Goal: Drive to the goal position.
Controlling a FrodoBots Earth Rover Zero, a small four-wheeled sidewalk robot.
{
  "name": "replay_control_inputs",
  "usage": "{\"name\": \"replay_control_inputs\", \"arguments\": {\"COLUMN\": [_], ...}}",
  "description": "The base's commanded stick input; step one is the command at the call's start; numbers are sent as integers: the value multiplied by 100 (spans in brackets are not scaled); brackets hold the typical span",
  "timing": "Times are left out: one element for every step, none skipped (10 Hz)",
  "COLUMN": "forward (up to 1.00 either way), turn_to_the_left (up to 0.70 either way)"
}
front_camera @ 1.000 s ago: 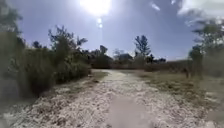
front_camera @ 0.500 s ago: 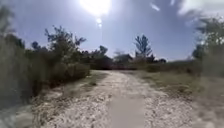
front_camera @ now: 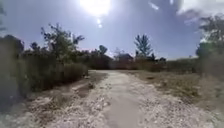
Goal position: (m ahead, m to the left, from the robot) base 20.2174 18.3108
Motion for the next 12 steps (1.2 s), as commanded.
{"name": "replay_control_inputs", "arguments": {"forward": [70, 70, 70, 70, 70, 70, 70, 70, 70, 70, 70, 70], "turn_to_the_left": [0, 0, 0, 0, 0, 0, 0, 0, 0, 0, 0, 0]}}
